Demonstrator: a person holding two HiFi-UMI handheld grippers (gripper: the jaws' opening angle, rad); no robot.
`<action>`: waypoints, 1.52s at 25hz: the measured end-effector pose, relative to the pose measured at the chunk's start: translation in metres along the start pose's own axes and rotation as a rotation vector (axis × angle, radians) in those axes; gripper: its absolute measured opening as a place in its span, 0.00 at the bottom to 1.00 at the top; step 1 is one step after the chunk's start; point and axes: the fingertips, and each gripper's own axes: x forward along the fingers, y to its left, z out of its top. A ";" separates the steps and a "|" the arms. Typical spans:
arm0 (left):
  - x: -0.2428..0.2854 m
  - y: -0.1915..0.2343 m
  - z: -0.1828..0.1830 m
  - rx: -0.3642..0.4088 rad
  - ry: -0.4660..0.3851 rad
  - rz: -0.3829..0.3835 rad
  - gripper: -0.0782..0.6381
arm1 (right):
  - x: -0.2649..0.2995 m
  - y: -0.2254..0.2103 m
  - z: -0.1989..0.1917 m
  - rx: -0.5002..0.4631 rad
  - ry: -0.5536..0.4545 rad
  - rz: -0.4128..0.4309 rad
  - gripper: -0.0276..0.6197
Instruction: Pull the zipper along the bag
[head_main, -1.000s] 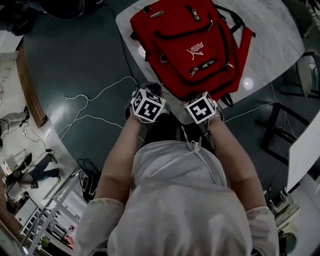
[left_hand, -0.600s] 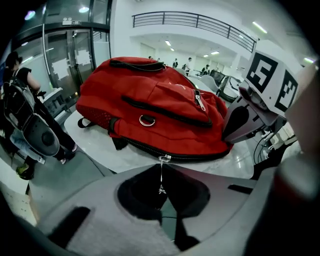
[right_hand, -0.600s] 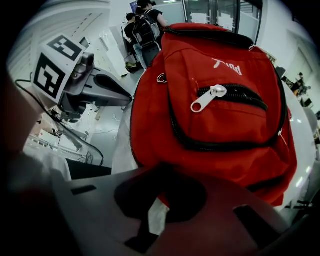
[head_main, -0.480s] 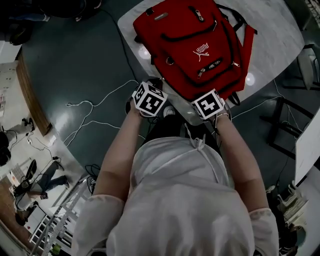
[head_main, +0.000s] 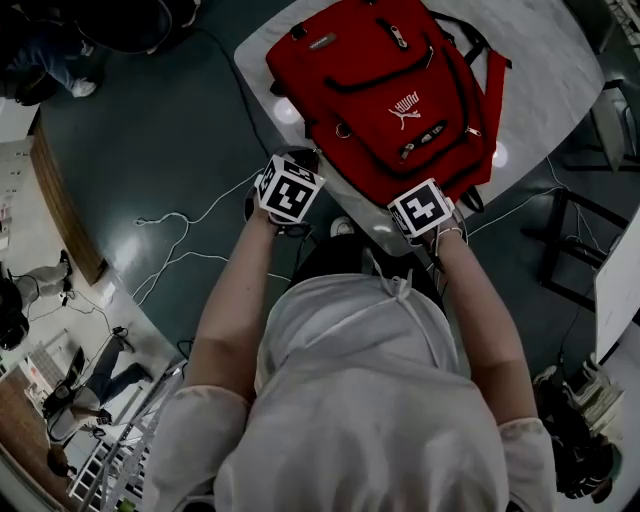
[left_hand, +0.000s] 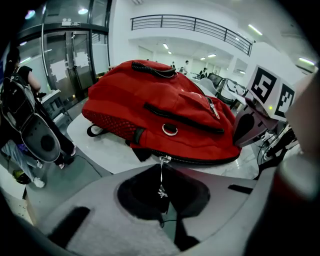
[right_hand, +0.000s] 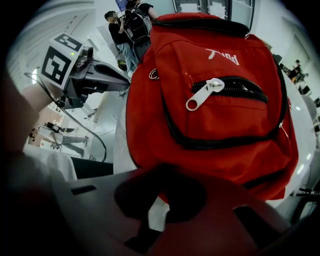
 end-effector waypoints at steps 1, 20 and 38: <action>0.000 0.003 0.002 0.003 -0.001 0.003 0.14 | 0.000 0.000 0.000 0.001 0.001 0.000 0.08; 0.010 0.025 0.003 -0.015 -0.025 0.098 0.15 | -0.001 0.002 0.000 0.036 -0.040 0.034 0.08; -0.066 -0.023 0.074 -0.142 -0.328 0.230 0.22 | -0.090 0.001 0.062 -0.027 -0.477 0.133 0.08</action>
